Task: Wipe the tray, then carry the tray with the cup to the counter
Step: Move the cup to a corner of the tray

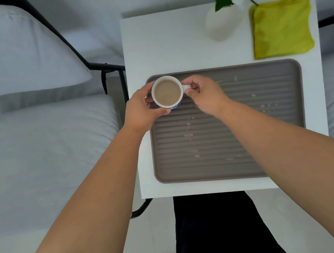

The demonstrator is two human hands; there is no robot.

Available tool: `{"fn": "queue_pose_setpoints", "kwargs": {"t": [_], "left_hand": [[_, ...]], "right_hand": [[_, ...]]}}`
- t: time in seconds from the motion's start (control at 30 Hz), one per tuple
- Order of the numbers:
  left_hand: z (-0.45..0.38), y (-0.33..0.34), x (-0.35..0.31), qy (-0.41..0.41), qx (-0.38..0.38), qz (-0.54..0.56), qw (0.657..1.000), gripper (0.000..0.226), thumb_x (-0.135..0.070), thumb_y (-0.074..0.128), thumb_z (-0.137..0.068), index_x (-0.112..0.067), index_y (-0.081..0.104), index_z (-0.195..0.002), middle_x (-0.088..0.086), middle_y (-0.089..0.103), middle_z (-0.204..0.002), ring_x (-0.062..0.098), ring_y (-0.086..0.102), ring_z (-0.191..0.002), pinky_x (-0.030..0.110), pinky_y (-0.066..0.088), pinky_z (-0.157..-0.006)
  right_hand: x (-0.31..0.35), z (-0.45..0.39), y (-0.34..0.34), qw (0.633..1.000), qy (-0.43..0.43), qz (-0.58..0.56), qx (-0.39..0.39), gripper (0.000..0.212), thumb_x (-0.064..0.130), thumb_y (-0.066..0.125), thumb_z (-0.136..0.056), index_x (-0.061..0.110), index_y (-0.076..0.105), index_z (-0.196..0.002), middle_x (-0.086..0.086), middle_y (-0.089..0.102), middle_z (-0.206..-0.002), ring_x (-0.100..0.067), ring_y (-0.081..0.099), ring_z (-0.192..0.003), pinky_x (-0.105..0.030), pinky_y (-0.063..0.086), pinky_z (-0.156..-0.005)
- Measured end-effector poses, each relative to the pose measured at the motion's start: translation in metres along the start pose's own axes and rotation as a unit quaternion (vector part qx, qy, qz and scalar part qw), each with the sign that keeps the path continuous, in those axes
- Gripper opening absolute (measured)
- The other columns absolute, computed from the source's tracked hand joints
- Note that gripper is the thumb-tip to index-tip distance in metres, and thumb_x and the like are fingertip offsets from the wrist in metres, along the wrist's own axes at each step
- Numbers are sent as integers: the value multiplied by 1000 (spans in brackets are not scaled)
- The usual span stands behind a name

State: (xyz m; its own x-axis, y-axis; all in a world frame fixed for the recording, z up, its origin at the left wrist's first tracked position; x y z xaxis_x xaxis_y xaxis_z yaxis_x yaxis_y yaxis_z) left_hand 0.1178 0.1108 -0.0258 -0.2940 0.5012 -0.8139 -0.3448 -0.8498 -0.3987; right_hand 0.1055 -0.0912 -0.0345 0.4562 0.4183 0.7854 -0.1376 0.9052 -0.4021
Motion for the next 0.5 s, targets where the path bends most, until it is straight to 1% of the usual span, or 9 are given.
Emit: {"fn": "queue_pose_setpoints", "kwargs": {"t": [0.1,0.13,0.2,0.3,0.4,0.5], "left_hand": [[-1,-3,2,3,10,-15,1000,83,-13,92,-53,-41,57,-123,-20,59,-112,-10,62,-91,5,46,-76],[-1,-3,2,6,13,-16,1000,83,-12,92,-53,-45,56,-120,-21,59,-111,-14,60,-89,3,45,-74],[0,-3,2,6,14,-15,1000,83,-11,92,-53,-49,54,-116,-22,59,-111,-15,59,-89,2,44,-73],[1,-4,2,6,17,-18,1000,83,-13,92,-53,-44,55,-121,-23,59,-111,-12,61,-93,2,44,-73],[1,-4,2,2,17,-28,999,86,-15,93,-54,-36,55,-128,-22,57,-114,-5,60,-100,3,43,-76],[6,-3,-5,-14,25,-57,998,100,-19,93,-57,-28,43,-143,-15,50,-128,5,55,-112,11,41,-86]], "right_hand": [[-3,1,4,1000,6,11,9,21,13,58,-90,24,63,-108,4,63,-96,-11,58,-80,-28,49,-83],[-5,2,5,1000,9,11,13,21,13,57,-91,23,62,-108,3,64,-97,-13,59,-83,-30,50,-85],[-6,4,6,1000,10,6,18,21,13,57,-91,22,62,-110,3,63,-99,-14,60,-86,-31,51,-85],[-6,6,6,1000,10,-1,13,21,13,57,-92,25,61,-109,5,63,-98,-13,60,-86,-28,51,-84],[-5,8,5,1000,12,-5,26,24,13,56,-92,24,61,-113,2,64,-104,-15,61,-91,-28,50,-85],[-4,12,-3,998,-1,26,49,32,14,55,-92,25,57,-122,3,62,-114,-12,59,-100,-24,45,-89]]}}
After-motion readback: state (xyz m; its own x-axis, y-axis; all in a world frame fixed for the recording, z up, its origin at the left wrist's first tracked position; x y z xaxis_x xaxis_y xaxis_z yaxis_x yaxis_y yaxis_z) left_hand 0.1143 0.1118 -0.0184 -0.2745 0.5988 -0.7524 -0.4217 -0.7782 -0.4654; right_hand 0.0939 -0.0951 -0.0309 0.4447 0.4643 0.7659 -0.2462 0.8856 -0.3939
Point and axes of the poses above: each hand's wrist, its own z-axis away from the middle knuckle, its own y-axis out of the palm, x = y × z, the point moved 1 cm from there along -z, towards the middle knuckle
